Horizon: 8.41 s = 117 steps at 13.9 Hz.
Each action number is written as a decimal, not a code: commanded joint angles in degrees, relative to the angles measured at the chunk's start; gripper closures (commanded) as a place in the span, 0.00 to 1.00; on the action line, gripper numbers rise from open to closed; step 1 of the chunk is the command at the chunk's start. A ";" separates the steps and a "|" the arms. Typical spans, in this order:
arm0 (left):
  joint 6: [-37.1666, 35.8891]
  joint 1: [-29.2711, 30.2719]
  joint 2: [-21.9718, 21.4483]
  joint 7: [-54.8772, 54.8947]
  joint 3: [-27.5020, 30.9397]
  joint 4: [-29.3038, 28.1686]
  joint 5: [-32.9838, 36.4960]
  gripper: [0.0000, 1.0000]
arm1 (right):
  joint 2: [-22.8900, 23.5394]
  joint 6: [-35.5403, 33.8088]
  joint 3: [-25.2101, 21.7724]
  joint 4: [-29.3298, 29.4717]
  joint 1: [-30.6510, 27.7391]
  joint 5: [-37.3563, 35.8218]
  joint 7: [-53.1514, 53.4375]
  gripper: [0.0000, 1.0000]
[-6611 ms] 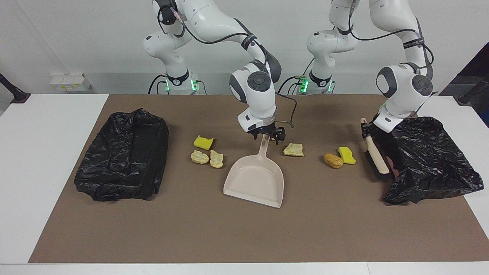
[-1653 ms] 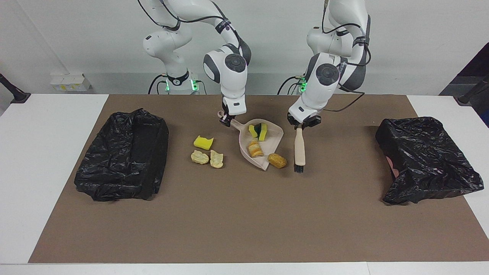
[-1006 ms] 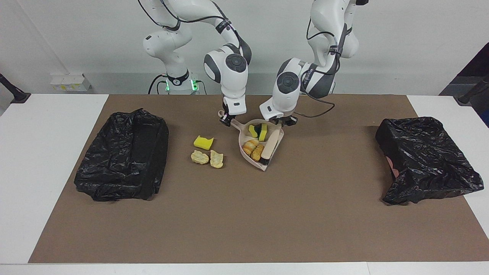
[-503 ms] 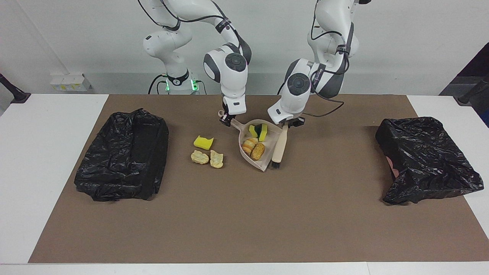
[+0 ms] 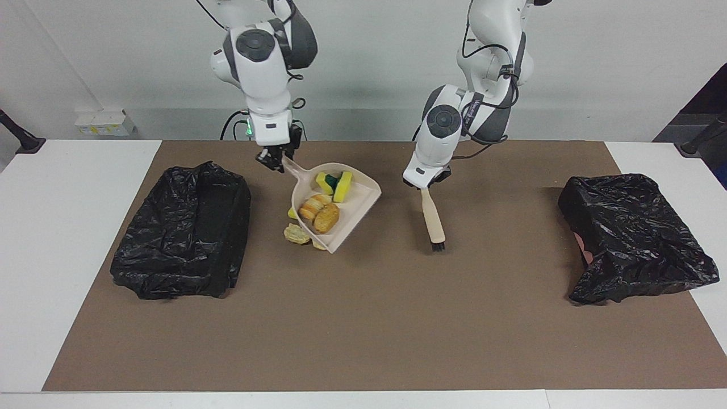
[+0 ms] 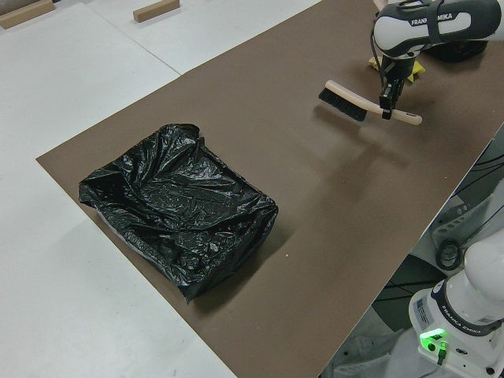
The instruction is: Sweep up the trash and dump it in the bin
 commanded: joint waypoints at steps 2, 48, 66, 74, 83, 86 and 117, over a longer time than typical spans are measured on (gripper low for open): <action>10.09 -4.23 -8.89 0.00 0.70 -13.83 -5.67 1.00 | 1.16 -0.42 0.39 1.66 -13.24 -2.55 -15.99 1.00; -23.13 37.87 -5.46 40.34 0.61 25.53 10.49 0.00 | 50.97 4.40 10.67 50.94 16.34 2.71 79.40 1.00; -19.11 31.03 -3.89 38.86 0.61 24.57 10.31 0.00 | 49.19 15.33 14.19 43.53 19.42 3.15 81.00 0.00; -4.87 19.78 7.35 29.48 0.70 25.18 10.92 0.00 | 29.22 17.94 17.09 13.12 22.74 8.77 82.58 0.00; 9.72 8.53 17.20 9.68 0.61 26.33 9.17 0.00 | 19.71 30.44 17.18 -8.71 30.06 11.59 88.38 0.00; 10.53 6.94 19.04 9.14 0.61 25.45 9.34 0.00 | 19.53 30.79 17.27 -9.15 30.32 11.59 87.77 0.23; -1.60 18.10 20.55 92.64 1.49 37.23 12.32 1.00 | 8.89 7.58 17.00 -14.68 -1.77 -7.57 72.20 1.00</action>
